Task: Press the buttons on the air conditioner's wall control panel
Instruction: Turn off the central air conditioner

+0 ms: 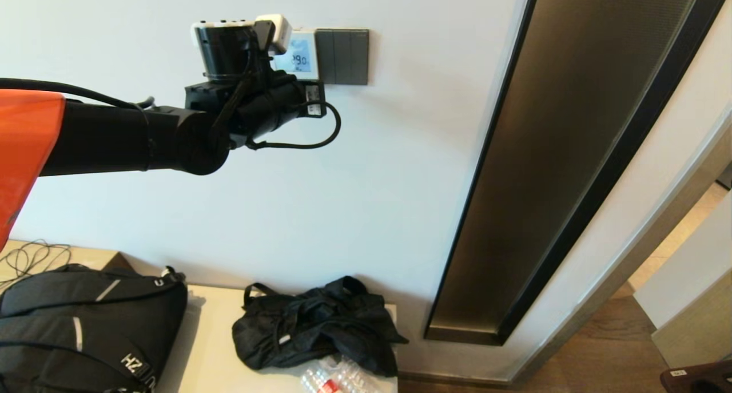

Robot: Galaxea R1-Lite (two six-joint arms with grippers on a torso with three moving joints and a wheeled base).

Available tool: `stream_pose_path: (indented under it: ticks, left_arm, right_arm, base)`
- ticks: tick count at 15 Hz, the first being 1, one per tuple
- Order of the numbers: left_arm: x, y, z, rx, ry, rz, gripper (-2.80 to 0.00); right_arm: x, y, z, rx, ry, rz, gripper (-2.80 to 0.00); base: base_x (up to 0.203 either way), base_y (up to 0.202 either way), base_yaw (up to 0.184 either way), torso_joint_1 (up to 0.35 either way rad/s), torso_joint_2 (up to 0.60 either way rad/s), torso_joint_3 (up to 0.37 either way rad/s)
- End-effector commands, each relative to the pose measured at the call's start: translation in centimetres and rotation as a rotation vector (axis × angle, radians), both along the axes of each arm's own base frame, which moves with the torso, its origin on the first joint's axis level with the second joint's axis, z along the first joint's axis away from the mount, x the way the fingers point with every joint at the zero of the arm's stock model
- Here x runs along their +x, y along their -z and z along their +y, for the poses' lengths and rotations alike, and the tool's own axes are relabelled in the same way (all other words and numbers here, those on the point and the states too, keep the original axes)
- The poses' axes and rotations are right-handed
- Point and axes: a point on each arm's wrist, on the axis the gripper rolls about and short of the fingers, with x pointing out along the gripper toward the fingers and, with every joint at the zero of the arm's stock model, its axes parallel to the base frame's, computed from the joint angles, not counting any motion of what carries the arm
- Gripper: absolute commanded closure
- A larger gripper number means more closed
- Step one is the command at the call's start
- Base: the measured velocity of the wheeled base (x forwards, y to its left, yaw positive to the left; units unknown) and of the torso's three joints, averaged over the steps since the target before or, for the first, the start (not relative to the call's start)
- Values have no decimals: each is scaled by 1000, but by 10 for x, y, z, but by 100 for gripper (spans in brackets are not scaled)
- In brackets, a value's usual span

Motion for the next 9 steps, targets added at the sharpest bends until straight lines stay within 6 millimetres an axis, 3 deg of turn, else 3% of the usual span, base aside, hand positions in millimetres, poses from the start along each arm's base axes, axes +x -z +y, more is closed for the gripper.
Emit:
stream_pose_path:
  ticks: [1, 9]
  left_arm:
    - [1, 0, 0, -1, -3, 0, 0]
    - [11, 0, -1, -4, -10, -7, 0]
  right_arm:
    - [0, 0, 0, 0, 0, 1, 0]
    - [0, 0, 0, 0, 0, 1, 0]
  base:
    - [0, 0, 0, 0, 0, 0]
    - [0, 0, 0, 0, 0, 0]
